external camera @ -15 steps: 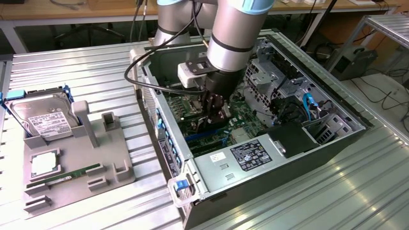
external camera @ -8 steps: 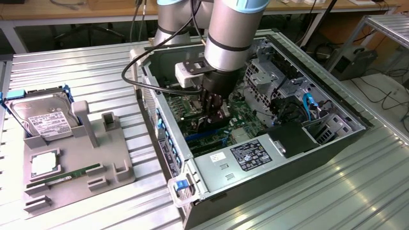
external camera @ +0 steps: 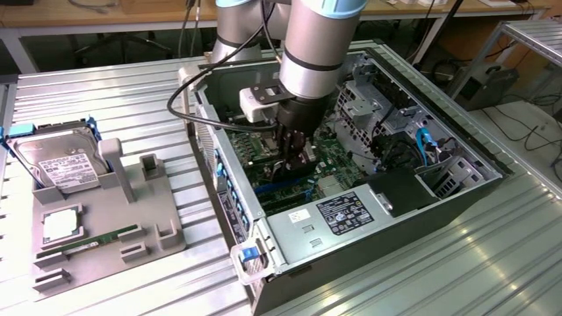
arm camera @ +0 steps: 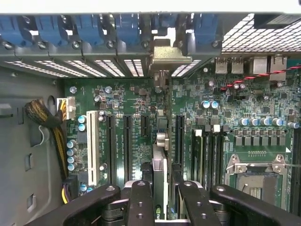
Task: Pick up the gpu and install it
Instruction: 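Insert the gpu into the slot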
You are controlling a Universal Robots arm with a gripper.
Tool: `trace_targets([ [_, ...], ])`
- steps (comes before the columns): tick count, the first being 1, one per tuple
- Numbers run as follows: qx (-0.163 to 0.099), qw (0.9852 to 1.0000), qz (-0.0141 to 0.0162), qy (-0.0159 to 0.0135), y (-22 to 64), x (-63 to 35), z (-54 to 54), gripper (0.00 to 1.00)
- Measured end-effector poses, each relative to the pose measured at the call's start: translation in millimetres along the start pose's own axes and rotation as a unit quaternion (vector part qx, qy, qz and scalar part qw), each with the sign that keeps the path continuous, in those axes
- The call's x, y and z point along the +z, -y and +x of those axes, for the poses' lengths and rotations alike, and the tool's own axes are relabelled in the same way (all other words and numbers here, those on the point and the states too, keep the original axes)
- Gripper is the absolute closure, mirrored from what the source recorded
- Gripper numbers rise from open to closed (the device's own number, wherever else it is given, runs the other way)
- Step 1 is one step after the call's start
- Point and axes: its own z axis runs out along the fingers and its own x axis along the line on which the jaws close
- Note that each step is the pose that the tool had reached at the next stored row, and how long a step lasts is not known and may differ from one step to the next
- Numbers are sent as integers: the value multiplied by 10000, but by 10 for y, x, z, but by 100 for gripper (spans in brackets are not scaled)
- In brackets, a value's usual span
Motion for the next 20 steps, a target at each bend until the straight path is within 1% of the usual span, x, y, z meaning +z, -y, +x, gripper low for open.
trace_targets([
  [4, 0, 10000, 1, 0, 0, -42, -1, 74],
  [5, 0, 10000, 6, 1, 0, -48, -3, 74],
  [7, 0, 10000, 24, 1, 0, -50, -6, 74],
  [9, 0, 10000, 57, 0, 0, -51, -7, 74],
  [10, 1, 10000, 83, 0, 0, -52, -8, 74],
  [11, 1, 9999, 153, -1, 0, -53, -9, 74],
  [13, 1, 9997, 255, -7, 1, -51, -12, 74],
  [14, 3, 9995, 328, -14, 1, -51, -13, 74],
  [15, 3, 9993, 368, -21, 0, -50, -13, 74],
  [16, 3, 9993, 385, -26, -3, -49, -14, 74],
  [20, 3, 9992, 389, -31, -19, -50, -14, 74],
])
